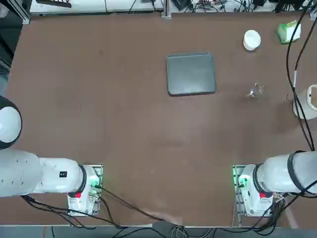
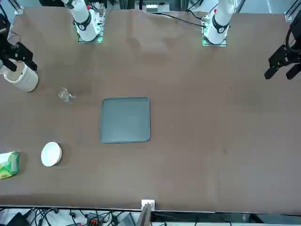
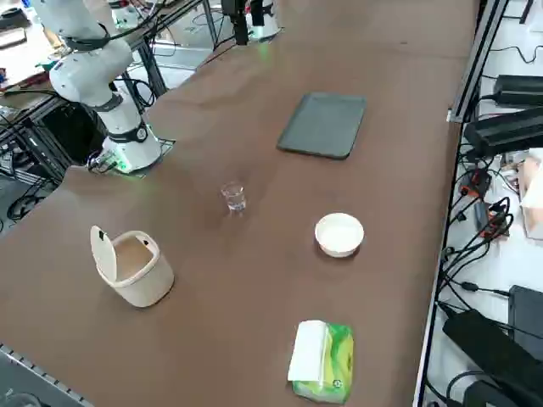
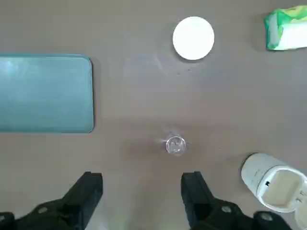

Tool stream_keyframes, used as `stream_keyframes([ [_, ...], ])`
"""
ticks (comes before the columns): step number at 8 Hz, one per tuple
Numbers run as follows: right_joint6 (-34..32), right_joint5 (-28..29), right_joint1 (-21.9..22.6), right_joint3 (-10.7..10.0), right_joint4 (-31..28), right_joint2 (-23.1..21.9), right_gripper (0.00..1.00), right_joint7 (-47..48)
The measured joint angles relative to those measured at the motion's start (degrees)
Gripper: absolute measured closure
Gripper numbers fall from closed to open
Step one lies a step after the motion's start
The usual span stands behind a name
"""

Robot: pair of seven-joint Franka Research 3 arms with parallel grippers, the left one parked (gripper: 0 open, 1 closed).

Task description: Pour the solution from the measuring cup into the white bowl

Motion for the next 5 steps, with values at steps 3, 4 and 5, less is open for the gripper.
stream_keyframes([
  [3, 0.0, 1.5, -0.1, -0.1, 0.0, 0.3, 0.00, 0.0],
  [4, 0.0, 1.5, -0.1, -0.1, 0.0, 0.5, 0.00, 0.1],
  [5, 0.0, 1.1, 0.0, -0.1, 0.0, 1.1, 0.00, 1.8],
])
